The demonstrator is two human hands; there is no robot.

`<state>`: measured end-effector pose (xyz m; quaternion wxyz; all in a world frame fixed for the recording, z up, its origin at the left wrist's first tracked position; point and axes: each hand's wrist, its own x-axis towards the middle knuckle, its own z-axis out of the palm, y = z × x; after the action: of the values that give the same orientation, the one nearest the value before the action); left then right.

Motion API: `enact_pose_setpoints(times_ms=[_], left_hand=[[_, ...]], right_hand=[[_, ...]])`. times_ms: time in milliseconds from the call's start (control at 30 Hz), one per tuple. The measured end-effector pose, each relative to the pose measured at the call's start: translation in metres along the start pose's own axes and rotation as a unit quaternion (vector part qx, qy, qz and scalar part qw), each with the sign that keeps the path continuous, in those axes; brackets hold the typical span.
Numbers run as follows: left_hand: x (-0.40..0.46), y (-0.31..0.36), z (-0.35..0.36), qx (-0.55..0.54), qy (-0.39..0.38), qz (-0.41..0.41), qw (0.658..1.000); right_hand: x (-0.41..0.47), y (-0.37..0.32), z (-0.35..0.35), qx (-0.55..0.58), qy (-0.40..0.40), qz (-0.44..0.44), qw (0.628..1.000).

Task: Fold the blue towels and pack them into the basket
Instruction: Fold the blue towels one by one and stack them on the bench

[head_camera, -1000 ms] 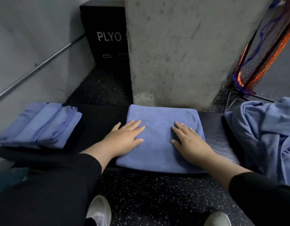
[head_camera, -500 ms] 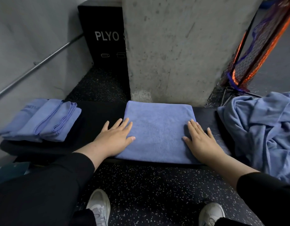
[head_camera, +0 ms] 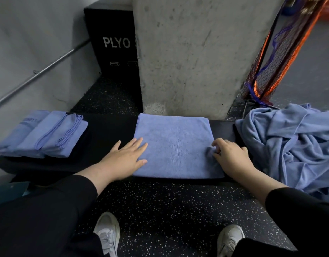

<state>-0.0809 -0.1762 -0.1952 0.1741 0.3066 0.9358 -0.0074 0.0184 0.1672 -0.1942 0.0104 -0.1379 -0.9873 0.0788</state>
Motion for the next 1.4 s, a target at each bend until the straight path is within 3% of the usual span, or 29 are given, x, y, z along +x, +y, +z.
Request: enact_pose_setpoints(times_ms=[100,200,333,533,767,900,1067,1200,1400], left_hand=[[-0.004,0.001,0.002,0.014,0.065,0.033,0.997],[-0.013,0.004,0.000,0.026,0.134,0.098,0.986],[-0.020,0.015,0.004,0.055,0.136,0.162,0.976],[-0.010,0.047,0.003,0.064,0.122,0.185,0.973],[0.008,0.059,-0.005,-0.004,0.116,0.135,0.984],[0.009,0.040,-0.005,-0.046,0.123,0.084,0.988],[0.001,-0.007,-0.016,-0.143,0.121,0.029,0.982],[-0.013,-0.027,-0.030,-0.242,0.093,0.011,0.966],[-0.019,-0.026,-0.046,-0.351,0.026,-0.018,0.936]], right_hand=[[-0.007,-0.005,-0.005,-0.025,0.070,-0.110,0.991],[-0.019,-0.003,-0.003,0.033,-0.010,-0.228,0.973],[-0.034,0.006,0.006,-0.022,-0.067,-0.287,0.955],[-0.037,-0.001,0.007,0.010,0.005,-0.255,0.967],[-0.026,-0.017,-0.003,0.084,0.029,-0.154,0.984],[-0.021,-0.011,-0.008,0.116,0.021,-0.119,0.986],[-0.016,0.002,-0.014,0.109,-0.060,-0.169,0.978],[-0.010,0.016,-0.021,0.122,-0.046,-0.179,0.975],[-0.013,0.011,-0.045,0.175,-0.046,-0.126,0.975]])
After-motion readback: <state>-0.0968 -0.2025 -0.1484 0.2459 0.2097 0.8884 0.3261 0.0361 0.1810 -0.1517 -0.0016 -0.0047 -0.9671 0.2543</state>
